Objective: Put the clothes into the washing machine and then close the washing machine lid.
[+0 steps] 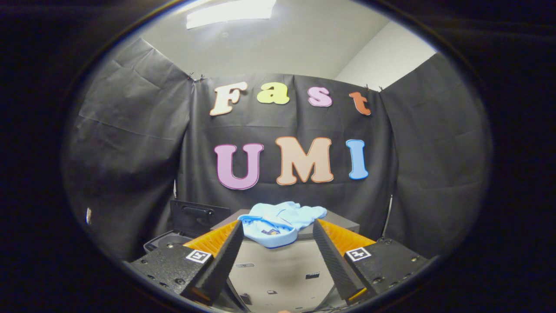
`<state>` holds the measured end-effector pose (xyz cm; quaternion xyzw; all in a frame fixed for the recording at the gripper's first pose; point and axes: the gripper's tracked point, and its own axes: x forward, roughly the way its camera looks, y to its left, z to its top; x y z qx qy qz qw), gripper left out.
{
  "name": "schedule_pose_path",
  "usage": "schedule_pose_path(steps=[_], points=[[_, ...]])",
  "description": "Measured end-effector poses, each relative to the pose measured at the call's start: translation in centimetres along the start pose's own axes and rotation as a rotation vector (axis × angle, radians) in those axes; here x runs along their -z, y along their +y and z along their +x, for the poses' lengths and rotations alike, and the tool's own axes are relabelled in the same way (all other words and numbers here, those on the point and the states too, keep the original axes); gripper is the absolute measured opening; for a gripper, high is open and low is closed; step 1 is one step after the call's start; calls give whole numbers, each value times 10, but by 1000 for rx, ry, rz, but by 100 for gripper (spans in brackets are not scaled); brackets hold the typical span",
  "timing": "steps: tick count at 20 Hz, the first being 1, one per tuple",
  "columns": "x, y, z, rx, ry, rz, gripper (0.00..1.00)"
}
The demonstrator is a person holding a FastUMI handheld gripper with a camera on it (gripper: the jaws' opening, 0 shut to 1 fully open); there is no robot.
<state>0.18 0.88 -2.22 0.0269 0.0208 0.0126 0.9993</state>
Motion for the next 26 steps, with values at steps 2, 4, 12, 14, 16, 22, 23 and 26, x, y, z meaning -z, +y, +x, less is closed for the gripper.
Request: schedule_pose_path(steps=[2,4,12,14,16,22,23,26], points=[[1,1,1,0,0,-4,97],[2,2,3,-3,4,-7,97],[6,7,12,-12,5,1,97],[3,5,19,-10,4,-7,97],[-1,2,31,-11,5,-22,97],[10,6,109,-60,106,-53,97],[14,2,126,-60,137,-70,97],[28,0,183,-67,228,-72,97]])
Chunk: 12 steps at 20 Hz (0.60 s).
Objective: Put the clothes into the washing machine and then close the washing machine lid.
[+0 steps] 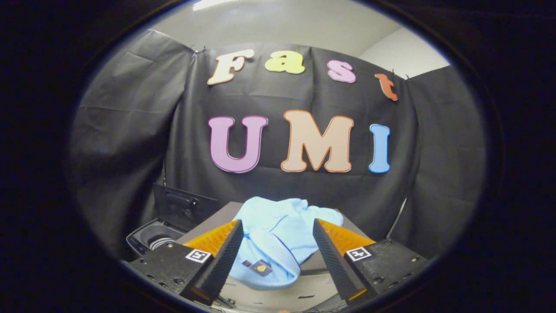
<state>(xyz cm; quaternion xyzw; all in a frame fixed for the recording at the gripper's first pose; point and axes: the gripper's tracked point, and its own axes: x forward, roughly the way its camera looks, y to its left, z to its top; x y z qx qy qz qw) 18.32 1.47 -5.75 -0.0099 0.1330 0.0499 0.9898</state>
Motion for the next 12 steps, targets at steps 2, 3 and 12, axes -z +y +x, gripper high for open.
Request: schedule_pose_path(steps=[2,3,12], points=[[1,0,31,-8,82,34,97],[5,2,43,-13,128,38,97],[67,-5,117,26,411,78,98]])
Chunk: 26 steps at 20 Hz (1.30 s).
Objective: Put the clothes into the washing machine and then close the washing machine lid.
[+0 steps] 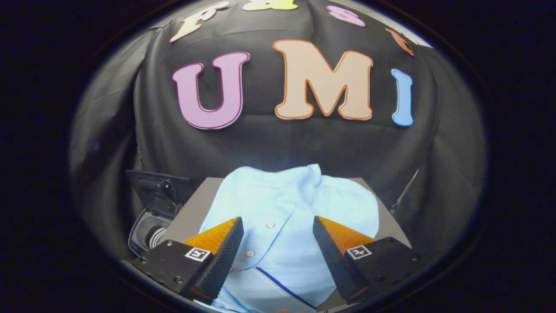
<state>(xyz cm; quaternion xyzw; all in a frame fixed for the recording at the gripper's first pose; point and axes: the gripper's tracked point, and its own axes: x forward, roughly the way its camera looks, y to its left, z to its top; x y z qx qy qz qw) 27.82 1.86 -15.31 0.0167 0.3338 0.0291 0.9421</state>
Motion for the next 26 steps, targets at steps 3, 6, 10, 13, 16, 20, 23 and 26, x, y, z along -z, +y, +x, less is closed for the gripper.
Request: schedule_pose_path(steps=[3,6,10,13,16,20,23,26], points=[[22,2,11,4,59,3,98],[24,3,12,3,49,9,98],[21,3,9,5,18,17,98],[23,4,9,6,12,18,99],[23,3,9,6,9,18,98],[22,3,9,7,-6,22,98],[22,3,8,8,-10,22,98],[22,3,8,8,-10,21,98]])
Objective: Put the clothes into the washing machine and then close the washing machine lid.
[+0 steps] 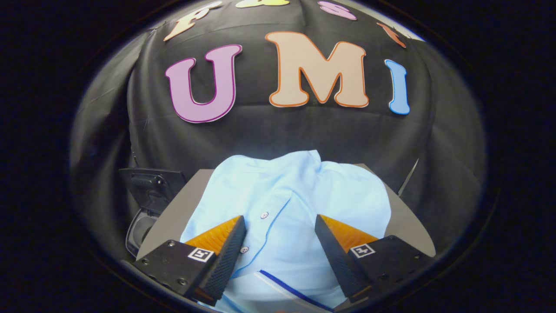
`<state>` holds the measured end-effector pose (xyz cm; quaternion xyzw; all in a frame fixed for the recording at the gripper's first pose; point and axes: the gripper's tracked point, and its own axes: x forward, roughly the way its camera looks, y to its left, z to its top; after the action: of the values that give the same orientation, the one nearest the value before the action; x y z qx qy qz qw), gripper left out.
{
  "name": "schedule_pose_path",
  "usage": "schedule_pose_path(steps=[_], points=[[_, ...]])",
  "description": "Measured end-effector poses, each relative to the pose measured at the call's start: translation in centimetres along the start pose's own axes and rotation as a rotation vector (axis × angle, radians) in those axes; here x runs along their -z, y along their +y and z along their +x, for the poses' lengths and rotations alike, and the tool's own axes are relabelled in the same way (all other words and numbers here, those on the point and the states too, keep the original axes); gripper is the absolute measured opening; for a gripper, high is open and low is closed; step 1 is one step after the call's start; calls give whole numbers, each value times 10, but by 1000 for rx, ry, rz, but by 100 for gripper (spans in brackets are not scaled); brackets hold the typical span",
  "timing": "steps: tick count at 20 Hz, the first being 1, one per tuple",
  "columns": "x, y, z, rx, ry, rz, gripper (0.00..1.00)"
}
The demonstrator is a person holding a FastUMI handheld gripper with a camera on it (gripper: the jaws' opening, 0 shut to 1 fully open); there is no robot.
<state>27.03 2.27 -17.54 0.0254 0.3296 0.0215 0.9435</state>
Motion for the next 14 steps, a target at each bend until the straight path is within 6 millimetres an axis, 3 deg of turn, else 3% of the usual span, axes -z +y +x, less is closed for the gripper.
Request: schedule_pose_path(steps=[7,11,14], points=[[1,1,0,0,-3,-1,97],[0,6,1,-10,-6,-12,89],[1,14,2,-29,-4,-9,77]])
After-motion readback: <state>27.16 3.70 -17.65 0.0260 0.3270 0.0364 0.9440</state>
